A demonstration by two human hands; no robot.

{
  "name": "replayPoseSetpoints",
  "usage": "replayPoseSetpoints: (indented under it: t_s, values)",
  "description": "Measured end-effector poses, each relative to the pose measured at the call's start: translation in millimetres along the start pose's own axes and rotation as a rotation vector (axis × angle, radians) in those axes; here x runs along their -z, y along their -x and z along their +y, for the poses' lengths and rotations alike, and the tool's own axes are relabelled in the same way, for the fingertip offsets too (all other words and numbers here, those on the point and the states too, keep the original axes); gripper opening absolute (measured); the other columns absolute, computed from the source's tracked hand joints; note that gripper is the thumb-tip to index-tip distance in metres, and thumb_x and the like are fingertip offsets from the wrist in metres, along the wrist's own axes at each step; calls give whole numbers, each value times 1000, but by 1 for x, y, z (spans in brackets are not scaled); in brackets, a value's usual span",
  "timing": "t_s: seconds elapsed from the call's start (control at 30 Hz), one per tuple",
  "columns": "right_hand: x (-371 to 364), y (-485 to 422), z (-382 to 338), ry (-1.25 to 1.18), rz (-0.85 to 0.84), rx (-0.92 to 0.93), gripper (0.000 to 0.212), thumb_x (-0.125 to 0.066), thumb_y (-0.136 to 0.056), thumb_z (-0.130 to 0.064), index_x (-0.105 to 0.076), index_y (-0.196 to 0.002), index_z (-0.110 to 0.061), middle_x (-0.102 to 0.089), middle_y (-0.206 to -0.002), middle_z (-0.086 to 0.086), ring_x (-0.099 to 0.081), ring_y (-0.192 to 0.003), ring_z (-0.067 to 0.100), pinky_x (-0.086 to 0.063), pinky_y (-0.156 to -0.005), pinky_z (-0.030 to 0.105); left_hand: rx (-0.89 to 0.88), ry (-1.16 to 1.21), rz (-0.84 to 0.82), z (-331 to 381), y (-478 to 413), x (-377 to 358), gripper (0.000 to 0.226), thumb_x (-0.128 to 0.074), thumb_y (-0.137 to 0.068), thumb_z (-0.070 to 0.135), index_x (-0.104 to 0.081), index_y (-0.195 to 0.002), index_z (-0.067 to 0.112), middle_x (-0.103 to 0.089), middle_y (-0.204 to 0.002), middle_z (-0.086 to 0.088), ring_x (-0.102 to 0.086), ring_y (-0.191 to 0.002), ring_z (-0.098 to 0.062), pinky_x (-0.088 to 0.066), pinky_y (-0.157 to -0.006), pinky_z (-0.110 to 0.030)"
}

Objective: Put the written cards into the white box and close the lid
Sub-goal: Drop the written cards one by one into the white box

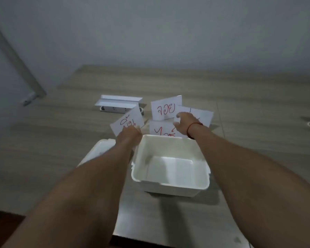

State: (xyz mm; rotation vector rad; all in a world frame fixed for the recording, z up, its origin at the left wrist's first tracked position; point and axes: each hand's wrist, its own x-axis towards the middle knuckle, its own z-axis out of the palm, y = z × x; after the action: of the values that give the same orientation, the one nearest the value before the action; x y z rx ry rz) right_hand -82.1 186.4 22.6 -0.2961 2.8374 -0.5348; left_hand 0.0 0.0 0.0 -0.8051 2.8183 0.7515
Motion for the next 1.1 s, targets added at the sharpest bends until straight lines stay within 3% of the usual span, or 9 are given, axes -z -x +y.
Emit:
replayPoseSetpoints:
  t_s: [0.1, 0.2, 0.3, 0.47, 0.67, 0.83, 0.97, 1.1]
  values:
    - [-29, -24, 10, 24, -9, 18, 48, -55, -93, -27, -45, -137, -10, -44, -145, 12, -43, -133, 31, -36, -112, 43, 145, 69, -49, -8, -2, -24, 61, -21, -98, 45, -56, -124, 2, -61, -121, -19, -59, -111, -36, -49, -99, -44]
    - [-48, -43, 20, 51, 9, 6, 55, -58, -91, -27, -38, -141, -12, -35, -150, 9, -33, -141, 27, -31, -115, 46, 236, 182, -64, -7, 2, -46, 60, -23, -100, 45, -49, -135, 4, -54, -136, -20, -51, -125, -37, -41, -108, -43]
    - [-55, -52, 30, 117, 45, -16, 47, -56, -93, -26, -44, -137, -13, -47, -139, 11, -42, -133, 29, -35, -111, 44, 226, 325, -31, -3, 3, -51, 55, -26, -101, 43, -46, -139, 7, -50, -141, -19, -46, -131, -37, -35, -113, -43]
    - [-61, -57, 32, 136, 63, -1, 27, -48, -96, -10, -61, -119, -10, -63, -123, 15, -58, -115, 32, -45, -96, 39, 202, 292, 21, 5, 7, -51, 55, -23, -103, 38, -49, -134, 1, -53, -136, -22, -49, -126, -37, -38, -106, -42]
    - [-47, -38, 27, 75, 156, 80, 26, -41, -98, -6, -56, -119, -8, -64, -119, 17, -61, -110, 34, -49, -89, 39, 196, 260, -64, 0, 13, -46, 54, -23, -103, 35, -50, -133, -2, -53, -135, -24, -50, -126, -39, -40, -103, -41]
    - [-6, -9, 22, -150, 304, 111, 24, -41, -96, -5, -60, -110, -10, -66, -113, 16, -59, -106, 34, -48, -86, 39, 205, 232, -119, -9, 23, -44, 49, -27, -99, 28, -48, -132, -1, -57, -129, -22, -56, -115, -37, -45, -90, -37]
    - [21, 21, 18, -246, 393, 129, 24, -40, -98, -15, -61, -108, -7, -64, -113, 17, -56, -108, 34, -49, -88, 42, 200, 175, -164, -6, 37, -42, 46, -26, -101, 17, -46, -136, -6, -48, -140, -25, -48, -128, -40, -41, -107, -44]
    - [29, 48, 27, -284, 425, 84, 26, -41, -98, -19, -61, -107, -5, -64, -112, 17, -56, -109, 33, -46, -87, 38, 147, 179, -176, -11, 42, -42, 46, -24, -103, 17, -45, -137, -8, -48, -141, -27, -46, -131, -40, -38, -110, -44]
